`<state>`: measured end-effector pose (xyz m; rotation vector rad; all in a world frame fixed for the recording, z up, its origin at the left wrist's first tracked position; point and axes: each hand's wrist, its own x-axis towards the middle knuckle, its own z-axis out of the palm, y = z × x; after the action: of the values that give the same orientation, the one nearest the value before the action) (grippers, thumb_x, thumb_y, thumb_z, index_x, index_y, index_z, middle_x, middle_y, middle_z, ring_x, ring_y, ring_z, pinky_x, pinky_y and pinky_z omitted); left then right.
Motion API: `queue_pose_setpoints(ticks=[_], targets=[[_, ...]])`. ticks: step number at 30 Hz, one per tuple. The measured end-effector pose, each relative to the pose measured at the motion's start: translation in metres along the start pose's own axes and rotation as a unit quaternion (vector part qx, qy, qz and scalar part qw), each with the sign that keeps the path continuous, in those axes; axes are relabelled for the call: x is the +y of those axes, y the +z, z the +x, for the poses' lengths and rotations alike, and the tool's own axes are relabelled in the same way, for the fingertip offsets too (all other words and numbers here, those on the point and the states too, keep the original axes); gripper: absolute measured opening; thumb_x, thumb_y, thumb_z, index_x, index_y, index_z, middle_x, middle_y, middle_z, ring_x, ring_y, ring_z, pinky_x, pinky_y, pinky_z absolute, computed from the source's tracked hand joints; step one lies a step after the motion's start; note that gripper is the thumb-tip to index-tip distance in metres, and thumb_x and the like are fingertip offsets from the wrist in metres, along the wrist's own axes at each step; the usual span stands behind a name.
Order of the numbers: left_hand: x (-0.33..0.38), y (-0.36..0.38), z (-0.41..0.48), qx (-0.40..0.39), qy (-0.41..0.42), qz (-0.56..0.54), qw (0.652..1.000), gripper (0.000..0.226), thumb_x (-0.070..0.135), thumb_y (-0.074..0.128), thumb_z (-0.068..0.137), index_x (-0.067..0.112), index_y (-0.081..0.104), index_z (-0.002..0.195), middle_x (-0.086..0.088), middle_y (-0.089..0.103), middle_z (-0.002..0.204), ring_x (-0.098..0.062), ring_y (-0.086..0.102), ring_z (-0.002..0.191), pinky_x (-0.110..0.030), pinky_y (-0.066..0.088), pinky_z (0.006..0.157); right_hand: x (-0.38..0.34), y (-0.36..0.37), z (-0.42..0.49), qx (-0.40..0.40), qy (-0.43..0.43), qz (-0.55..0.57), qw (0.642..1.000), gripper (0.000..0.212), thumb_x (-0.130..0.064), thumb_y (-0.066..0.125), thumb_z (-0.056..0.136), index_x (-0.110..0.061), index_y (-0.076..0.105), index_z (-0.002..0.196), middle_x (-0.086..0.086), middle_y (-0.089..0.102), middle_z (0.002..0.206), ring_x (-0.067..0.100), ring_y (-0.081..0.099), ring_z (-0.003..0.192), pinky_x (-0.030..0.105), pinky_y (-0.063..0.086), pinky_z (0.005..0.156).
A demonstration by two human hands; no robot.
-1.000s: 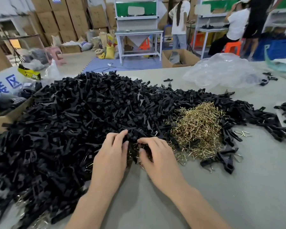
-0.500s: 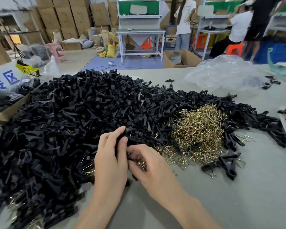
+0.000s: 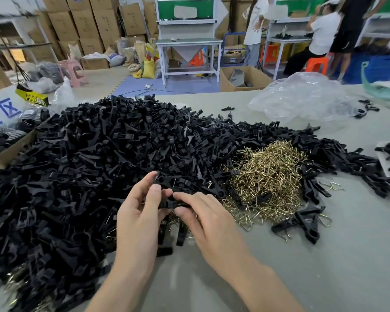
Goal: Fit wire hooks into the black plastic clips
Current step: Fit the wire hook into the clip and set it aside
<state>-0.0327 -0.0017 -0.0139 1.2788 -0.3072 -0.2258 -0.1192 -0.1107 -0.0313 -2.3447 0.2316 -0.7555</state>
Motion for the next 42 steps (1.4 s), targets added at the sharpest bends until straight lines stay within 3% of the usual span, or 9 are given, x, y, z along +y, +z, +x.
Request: queue_pose_setpoints(ticks=[4, 9, 16, 19, 25, 30, 34, 37, 42], targets=[[-0.003, 0.002, 0.000, 0.001, -0.013, -0.034, 0.999, 0.027, 0.017, 0.055, 0.102, 0.035, 0.075, 0.105, 0.001, 0.073, 0.095, -0.015, 0.071, 0.101, -0.025, 0.058, 0.076, 0.002, 0.001, 0.000, 0.023, -0.018, -0.033, 0.999, 0.035, -0.047, 0.044, 0.103, -0.029, 0.061, 0.128, -0.018, 0.061, 0.107, 0.006, 0.056, 0.100, 0.026, 0.048, 0.087], [-0.005, 0.003, -0.002, 0.028, 0.053, 0.050, 0.997, 0.026, 0.022, 0.056, 0.101, 0.042, 0.069, 0.111, 0.015, 0.072, 0.101, -0.004, 0.069, 0.095, -0.027, 0.054, 0.085, 0.006, 0.001, 0.001, 0.060, 0.038, 0.018, 0.997, 0.037, -0.053, 0.044, 0.104, -0.030, 0.064, 0.125, -0.023, 0.058, 0.109, -0.002, 0.057, 0.104, 0.014, 0.044, 0.088], [-0.008, 0.007, -0.003, -0.012, 0.039, 0.046, 0.998, 0.025, 0.021, 0.059, 0.097, 0.037, 0.066, 0.115, 0.009, 0.070, 0.094, -0.012, 0.071, 0.091, -0.020, 0.056, 0.084, 0.012, -0.002, 0.008, 0.094, 0.112, 0.099, 0.984, 0.033, -0.043, 0.055, 0.099, -0.039, 0.062, 0.131, -0.017, 0.056, 0.098, 0.009, 0.060, 0.080, 0.017, 0.047, 0.066], [-0.008, 0.006, -0.002, -0.024, 0.013, 0.013, 1.000, 0.029, 0.015, 0.059, 0.097, 0.035, 0.067, 0.117, 0.004, 0.071, 0.102, -0.015, 0.073, 0.098, -0.019, 0.055, 0.085, 0.012, -0.002, 0.009, 0.082, 0.117, 0.130, 0.981, 0.032, -0.033, 0.061, 0.098, -0.042, 0.063, 0.130, -0.018, 0.058, 0.097, 0.010, 0.059, 0.074, 0.018, 0.047, 0.061], [-0.008, 0.006, -0.002, -0.053, -0.054, -0.056, 0.996, 0.034, 0.005, 0.058, 0.098, 0.028, 0.068, 0.122, -0.002, 0.073, 0.111, -0.019, 0.072, 0.104, -0.022, 0.057, 0.085, 0.008, 0.000, 0.008, 0.063, 0.106, 0.143, 0.982, 0.039, -0.017, 0.067, 0.097, -0.037, 0.065, 0.130, -0.022, 0.068, 0.100, 0.002, 0.065, 0.082, 0.010, 0.045, 0.071], [-0.005, 0.002, -0.002, -0.032, 0.007, 0.077, 0.997, 0.032, 0.018, 0.061, 0.098, 0.042, 0.064, 0.119, 0.016, 0.071, 0.110, -0.004, 0.069, 0.104, -0.022, 0.055, 0.083, 0.003, 0.003, 0.006, 0.035, 0.093, 0.153, 0.983, 0.033, -0.028, 0.063, 0.099, -0.033, 0.066, 0.131, -0.029, 0.066, 0.117, -0.007, 0.062, 0.109, 0.007, 0.043, 0.090], [-0.001, 0.003, -0.005, -0.046, 0.025, 0.112, 0.992, 0.032, 0.016, 0.061, 0.098, 0.041, 0.063, 0.118, 0.021, 0.071, 0.107, 0.001, 0.067, 0.102, -0.015, 0.053, 0.085, 0.002, 0.000, 0.008, 0.036, 0.164, 0.266, 0.949, 0.031, -0.017, 0.071, 0.093, -0.038, 0.071, 0.116, -0.019, 0.073, 0.102, -0.003, 0.068, 0.098, 0.011, 0.049, 0.083], [0.001, 0.006, -0.007, -0.050, 0.049, 0.150, 0.986, 0.033, 0.016, 0.059, 0.099, 0.045, 0.062, 0.114, 0.030, 0.068, 0.105, 0.008, 0.064, 0.101, -0.006, 0.048, 0.082, 0.001, -0.004, 0.012, 0.010, 0.197, 0.348, 0.916, 0.035, -0.013, 0.073, 0.090, -0.036, 0.069, 0.116, -0.013, 0.076, 0.090, -0.004, 0.069, 0.082, 0.010, 0.050, 0.072], [-0.003, 0.009, -0.010, -0.031, 0.064, 0.179, 0.981, 0.034, 0.015, 0.059, 0.098, 0.044, 0.064, 0.115, 0.027, 0.068, 0.107, 0.004, 0.064, 0.103, -0.007, 0.047, 0.082, 0.001, -0.006, 0.013, -0.029, 0.203, 0.433, 0.878, 0.034, -0.004, 0.073, 0.089, -0.021, 0.075, 0.118, -0.009, 0.071, 0.080, 0.006, 0.070, 0.083, 0.022, 0.058, 0.078]])
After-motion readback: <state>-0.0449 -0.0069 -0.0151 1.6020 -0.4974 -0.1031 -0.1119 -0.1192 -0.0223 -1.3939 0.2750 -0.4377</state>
